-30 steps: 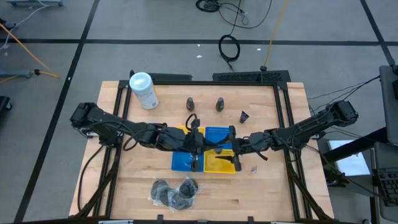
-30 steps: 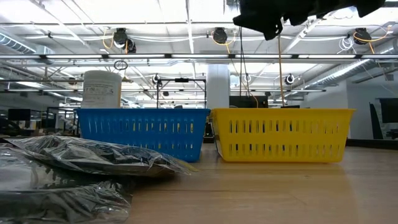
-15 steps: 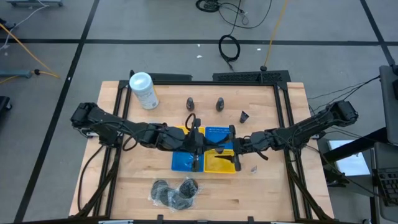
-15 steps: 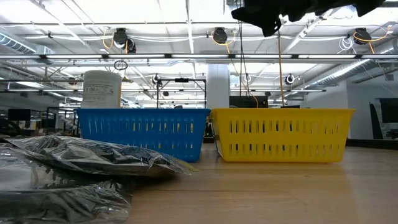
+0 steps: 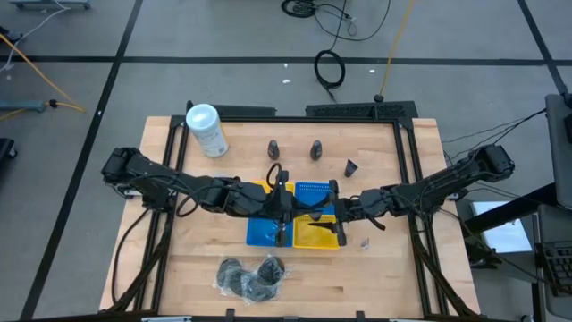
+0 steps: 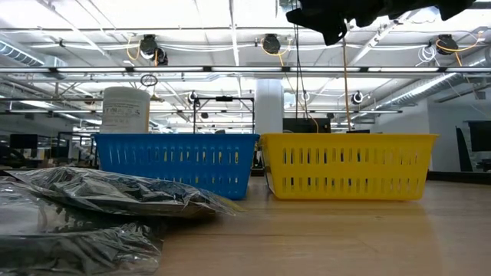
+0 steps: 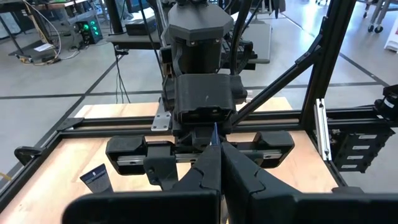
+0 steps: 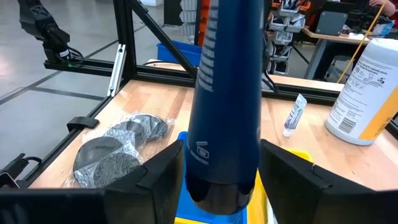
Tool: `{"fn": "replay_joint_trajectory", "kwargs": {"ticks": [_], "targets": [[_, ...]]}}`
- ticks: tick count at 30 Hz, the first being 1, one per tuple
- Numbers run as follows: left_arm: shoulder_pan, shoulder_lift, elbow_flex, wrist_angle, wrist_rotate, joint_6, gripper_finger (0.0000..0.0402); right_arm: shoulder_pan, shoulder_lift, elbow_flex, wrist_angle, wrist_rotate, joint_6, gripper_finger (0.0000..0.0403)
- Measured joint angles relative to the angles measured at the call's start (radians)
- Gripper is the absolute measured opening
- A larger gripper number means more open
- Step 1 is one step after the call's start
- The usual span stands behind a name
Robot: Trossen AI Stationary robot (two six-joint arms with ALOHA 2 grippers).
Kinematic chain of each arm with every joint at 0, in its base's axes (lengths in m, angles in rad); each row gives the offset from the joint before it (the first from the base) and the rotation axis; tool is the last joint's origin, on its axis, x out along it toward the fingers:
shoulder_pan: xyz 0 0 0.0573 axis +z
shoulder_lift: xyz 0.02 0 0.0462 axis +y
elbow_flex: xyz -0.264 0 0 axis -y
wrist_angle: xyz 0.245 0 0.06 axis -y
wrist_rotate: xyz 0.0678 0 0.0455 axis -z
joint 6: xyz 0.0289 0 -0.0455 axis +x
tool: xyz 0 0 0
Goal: Pick & Place Travel size toiletries
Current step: Put the blue shave cream into the right blue bin
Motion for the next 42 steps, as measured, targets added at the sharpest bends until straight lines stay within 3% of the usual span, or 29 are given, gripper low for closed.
{"fn": "replay_joint_trajectory", "kwargs": {"ticks": [9, 26, 31, 37, 42], "targets": [[0.0, 0.0, 0.0, 0.0, 0.0, 0.0, 0.0, 0.0, 0.0, 0.0, 0.0, -0.004, -0.011, 0.0117], [0.0, 0.0, 0.0, -0.006, 0.0, 0.0, 0.0011, 0.0, 0.0, 0.0, -0.01, -0.004, -0.011, 0.0117], [0.0, -0.001, 0.0, -0.011, 0.0, -0.005, 0.0042, 0.0, 0.0, 0.0, -0.011, -0.004, -0.011, 0.0117], [0.0, -0.001, 0.0, -0.014, -0.001, 0.011, 0.0111, 0.0, 0.0, 0.0, -0.011, -0.004, -0.011, 0.0117], [0.0, -0.001, 0.0, -0.014, -0.065, 0.02, 0.0161, 0.0, 0.0, 0.0, -0.021, -0.004, -0.011, 0.0117]]}}
